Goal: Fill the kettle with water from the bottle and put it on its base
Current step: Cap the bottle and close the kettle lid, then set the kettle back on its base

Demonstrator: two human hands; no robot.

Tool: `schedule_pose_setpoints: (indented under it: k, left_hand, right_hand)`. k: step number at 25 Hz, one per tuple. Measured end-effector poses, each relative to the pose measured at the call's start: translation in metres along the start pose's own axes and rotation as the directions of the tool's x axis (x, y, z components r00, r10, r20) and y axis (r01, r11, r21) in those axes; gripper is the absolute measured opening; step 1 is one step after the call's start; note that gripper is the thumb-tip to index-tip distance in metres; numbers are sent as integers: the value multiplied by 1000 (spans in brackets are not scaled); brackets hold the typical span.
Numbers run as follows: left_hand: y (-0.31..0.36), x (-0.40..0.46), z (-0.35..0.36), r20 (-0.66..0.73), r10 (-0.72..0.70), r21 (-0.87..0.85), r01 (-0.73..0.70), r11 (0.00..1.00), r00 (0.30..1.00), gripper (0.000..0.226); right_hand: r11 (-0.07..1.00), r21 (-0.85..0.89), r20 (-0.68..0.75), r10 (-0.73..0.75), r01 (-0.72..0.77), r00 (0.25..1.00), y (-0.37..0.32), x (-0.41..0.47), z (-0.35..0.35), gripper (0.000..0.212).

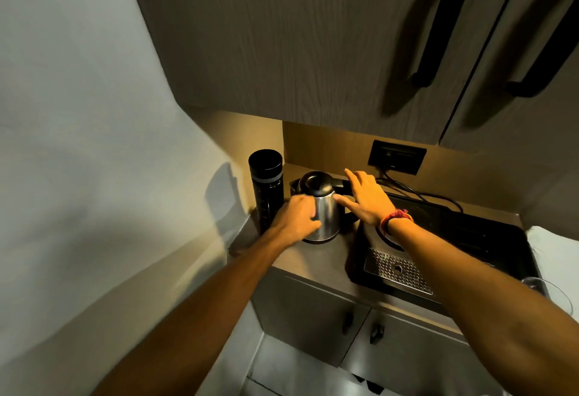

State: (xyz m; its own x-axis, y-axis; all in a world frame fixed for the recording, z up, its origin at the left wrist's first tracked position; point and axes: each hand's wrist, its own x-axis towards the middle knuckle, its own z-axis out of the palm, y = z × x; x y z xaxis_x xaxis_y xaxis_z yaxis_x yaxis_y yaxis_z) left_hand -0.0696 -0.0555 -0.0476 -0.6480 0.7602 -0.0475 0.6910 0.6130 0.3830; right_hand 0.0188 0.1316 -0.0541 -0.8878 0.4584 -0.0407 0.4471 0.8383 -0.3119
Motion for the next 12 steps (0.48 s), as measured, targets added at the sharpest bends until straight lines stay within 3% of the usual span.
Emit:
schedule_pose_setpoints:
  k: [2, 3, 5, 7, 10, 12]
  left_hand:
    - [31, 30, -12, -133, 213, 96, -201, 975, 968, 51]
    - [38, 44, -19, -118, 212, 162, -192, 968, 970, 69]
    - [39, 70, -26, 16, 48, 290, -51, 956, 999, 105]
    - [32, 81, -23, 177, -126, 346, 58, 936, 976, 126]
    - [23, 84, -11, 175, -158, 328, 94, 940, 972, 124]
    - [20, 85, -8, 131, -133, 269, 94, 959, 982, 119]
  right_hand:
    - [999, 38, 129, 23, -28, 991, 6, -3, -6, 74]
    - [997, 64, 139, 25, -34, 990, 4, -2, -7, 63]
    - [997, 54, 103, 44, -50, 994, 0, 0, -9, 43]
    - [999, 18, 94, 48, -50, 994, -1, -3, -14, 36]
    - [999, 40, 51, 2, -4, 999, 10, -13, -15, 28]
    - [998, 57, 15, 0, -1, 1000, 10, -18, -23, 42]
